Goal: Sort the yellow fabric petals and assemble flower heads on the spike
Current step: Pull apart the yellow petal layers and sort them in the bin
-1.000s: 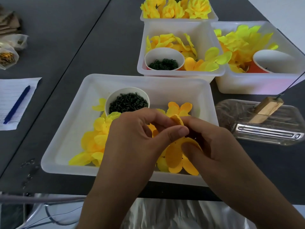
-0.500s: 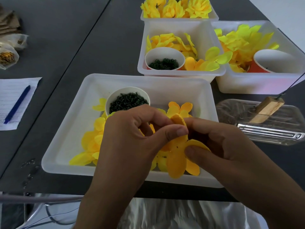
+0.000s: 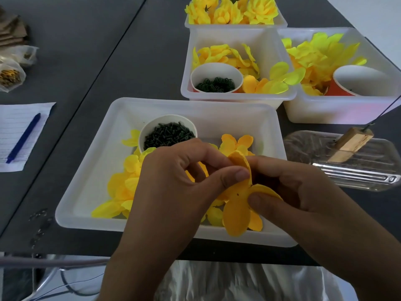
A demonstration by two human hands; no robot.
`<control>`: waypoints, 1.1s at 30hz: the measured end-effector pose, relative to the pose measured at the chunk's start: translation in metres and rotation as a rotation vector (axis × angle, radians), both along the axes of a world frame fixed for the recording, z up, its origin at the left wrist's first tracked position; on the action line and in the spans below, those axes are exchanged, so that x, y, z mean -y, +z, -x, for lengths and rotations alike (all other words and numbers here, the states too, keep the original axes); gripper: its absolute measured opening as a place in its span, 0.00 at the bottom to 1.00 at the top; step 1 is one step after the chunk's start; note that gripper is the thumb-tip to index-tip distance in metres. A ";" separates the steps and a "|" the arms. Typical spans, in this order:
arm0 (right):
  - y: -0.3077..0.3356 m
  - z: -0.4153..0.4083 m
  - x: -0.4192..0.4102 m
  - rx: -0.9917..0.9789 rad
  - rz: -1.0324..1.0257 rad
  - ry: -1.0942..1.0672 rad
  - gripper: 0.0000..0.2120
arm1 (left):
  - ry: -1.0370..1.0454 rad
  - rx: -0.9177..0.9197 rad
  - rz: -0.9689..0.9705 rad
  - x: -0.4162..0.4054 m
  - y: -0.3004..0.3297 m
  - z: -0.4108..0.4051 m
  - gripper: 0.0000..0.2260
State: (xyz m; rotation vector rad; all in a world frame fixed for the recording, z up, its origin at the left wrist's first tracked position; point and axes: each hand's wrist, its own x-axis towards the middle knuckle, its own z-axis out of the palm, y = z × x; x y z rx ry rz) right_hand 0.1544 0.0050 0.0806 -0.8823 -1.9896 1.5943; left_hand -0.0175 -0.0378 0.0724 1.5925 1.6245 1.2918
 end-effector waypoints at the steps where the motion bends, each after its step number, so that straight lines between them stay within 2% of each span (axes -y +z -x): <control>1: 0.000 0.000 0.000 -0.010 0.007 0.006 0.16 | -0.001 0.005 -0.004 0.000 0.000 0.000 0.06; 4: 0.000 0.000 0.000 -0.008 -0.006 0.012 0.13 | -0.014 0.007 -0.008 0.001 0.001 -0.001 0.07; 8: 0.000 0.001 0.000 0.013 -0.039 0.005 0.16 | -0.015 0.001 0.004 0.001 0.001 -0.001 0.08; 13: -0.001 -0.001 0.001 0.015 -0.028 0.016 0.12 | -0.050 0.034 0.044 0.001 0.000 0.002 0.08; 16: -0.002 -0.002 0.001 0.047 -0.046 0.025 0.15 | -0.075 0.080 0.070 0.001 -0.001 0.004 0.09; 18: -0.002 -0.002 0.000 0.051 -0.053 0.024 0.13 | -0.087 0.102 0.086 0.002 -0.001 0.005 0.09; 26: -0.001 -0.002 -0.001 0.121 -0.160 0.019 0.18 | -0.089 0.109 0.085 0.002 -0.002 0.005 0.09; 33: -0.001 -0.004 -0.002 0.111 -0.150 0.028 0.15 | -0.073 0.088 0.055 0.003 -0.001 0.005 0.08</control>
